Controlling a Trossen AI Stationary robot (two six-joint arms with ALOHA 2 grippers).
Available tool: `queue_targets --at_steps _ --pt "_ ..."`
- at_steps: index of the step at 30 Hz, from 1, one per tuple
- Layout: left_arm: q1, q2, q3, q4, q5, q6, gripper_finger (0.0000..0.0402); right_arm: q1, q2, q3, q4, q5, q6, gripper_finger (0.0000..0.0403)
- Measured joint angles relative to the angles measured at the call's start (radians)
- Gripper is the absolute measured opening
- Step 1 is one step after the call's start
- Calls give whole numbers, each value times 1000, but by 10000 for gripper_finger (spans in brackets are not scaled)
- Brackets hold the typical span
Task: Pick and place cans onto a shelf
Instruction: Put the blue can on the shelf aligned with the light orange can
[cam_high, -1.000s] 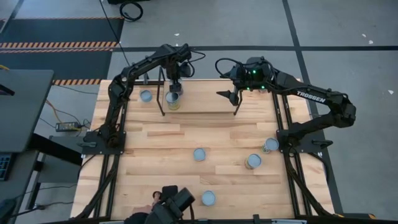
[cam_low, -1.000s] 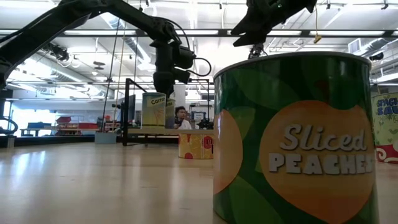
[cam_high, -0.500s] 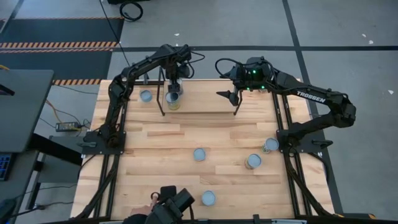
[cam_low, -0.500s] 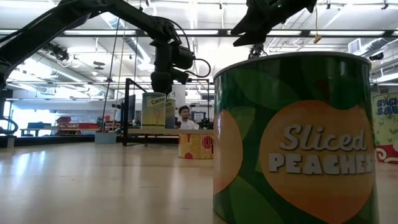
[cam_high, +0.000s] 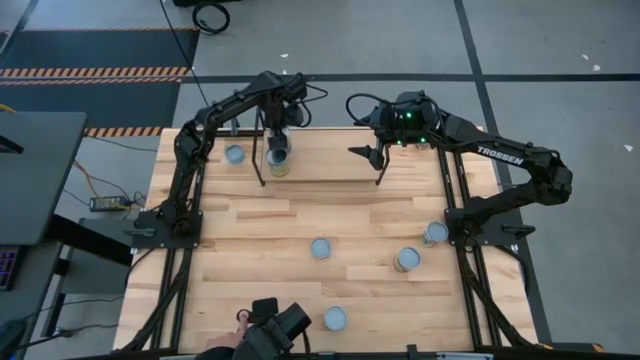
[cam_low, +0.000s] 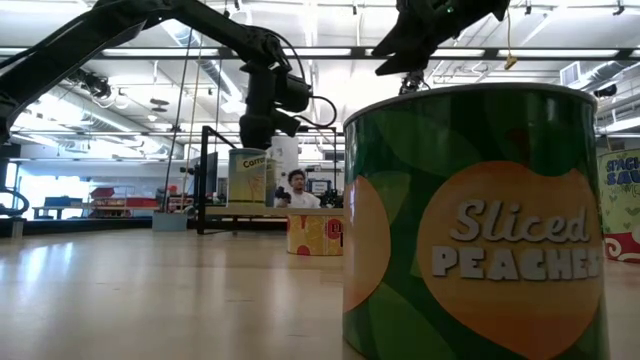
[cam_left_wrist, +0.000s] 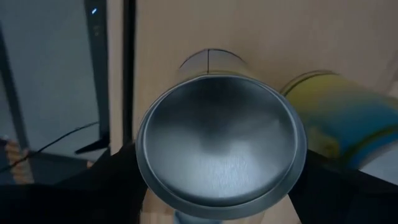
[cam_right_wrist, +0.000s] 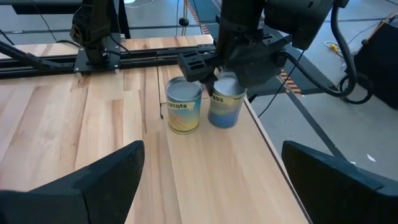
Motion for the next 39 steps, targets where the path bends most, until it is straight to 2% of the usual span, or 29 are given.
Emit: queue_targets --at_steps 12,25,39 --pt "16 0 0 -1 -27 -40 346 -11 0 0 0 0 0 387" --pt "16 0 1 3 -54 -55 348 -11 0 0 -1 1 2 387" --pt "14 -2 74 -16 -51 -68 348 -11 0 0 -2 0 2 387"
